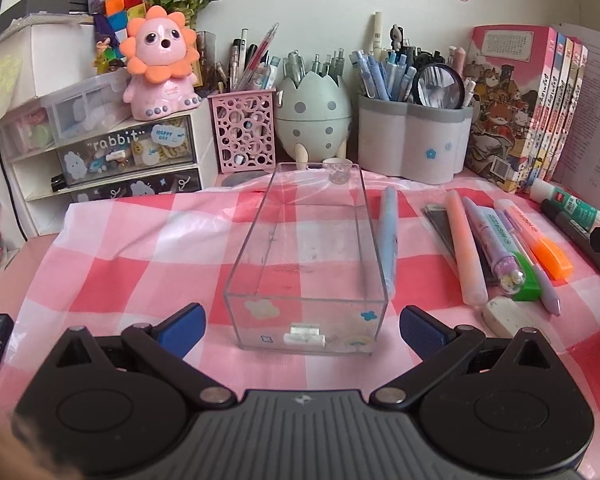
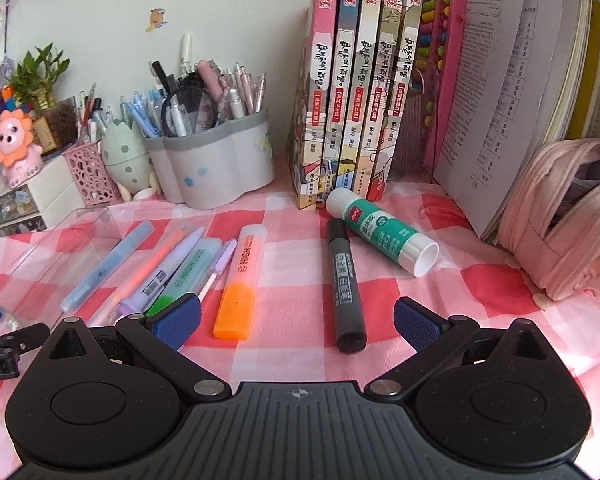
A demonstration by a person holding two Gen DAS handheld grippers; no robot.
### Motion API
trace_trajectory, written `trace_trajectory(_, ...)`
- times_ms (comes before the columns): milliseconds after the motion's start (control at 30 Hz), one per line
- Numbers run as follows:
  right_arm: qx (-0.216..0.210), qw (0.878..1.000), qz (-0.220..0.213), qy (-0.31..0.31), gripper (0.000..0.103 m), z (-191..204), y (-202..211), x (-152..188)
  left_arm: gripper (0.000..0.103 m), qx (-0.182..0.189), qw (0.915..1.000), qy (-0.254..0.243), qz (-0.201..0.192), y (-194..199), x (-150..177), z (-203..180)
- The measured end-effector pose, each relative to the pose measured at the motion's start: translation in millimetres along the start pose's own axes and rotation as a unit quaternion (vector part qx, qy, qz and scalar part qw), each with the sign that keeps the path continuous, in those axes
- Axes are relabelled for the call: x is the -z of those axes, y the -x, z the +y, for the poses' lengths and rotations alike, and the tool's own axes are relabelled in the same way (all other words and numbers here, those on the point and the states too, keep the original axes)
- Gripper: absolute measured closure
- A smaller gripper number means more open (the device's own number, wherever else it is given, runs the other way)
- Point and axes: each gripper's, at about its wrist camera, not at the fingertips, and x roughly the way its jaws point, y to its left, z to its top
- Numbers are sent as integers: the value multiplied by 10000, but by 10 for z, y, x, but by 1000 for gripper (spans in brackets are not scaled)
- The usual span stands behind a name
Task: Organize stationery
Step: 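Grasp the clear plastic box with the left gripper while the right gripper grasps the black marker, then carry the black marker with the right gripper and drop it into the clear box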
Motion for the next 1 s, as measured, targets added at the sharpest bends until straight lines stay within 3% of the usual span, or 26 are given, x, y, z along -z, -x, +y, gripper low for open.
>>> trace_trajectory(133,-168,9998,61,-84,13,-97,-151,-77,28,84,9999,69,85,-66,-21,14)
trace_trajectory(200,-166,9996,168,-119,29,-131,-234,-111,32,210,9994,183,199,-104,-19,20)
trace_trajectory(400,-217,9980,295,-525,44,-262,-426,-143,49,154,9996,144,170,-91,-20,-16)
trace_trajectory(533,-250,9968,307,-692,56,-286,-463,-177,55,99,9997,128,163,-91,-25,-44)
trace_trajectory(700,-292,9946,370,-923,87,-301,-517,-189,55,11,9996,135,235,-69,-32,-103)
trace_trajectory(1000,-436,9856,567,-1534,88,-285,-498,-189,55,-76,9992,238,308,34,32,-221)
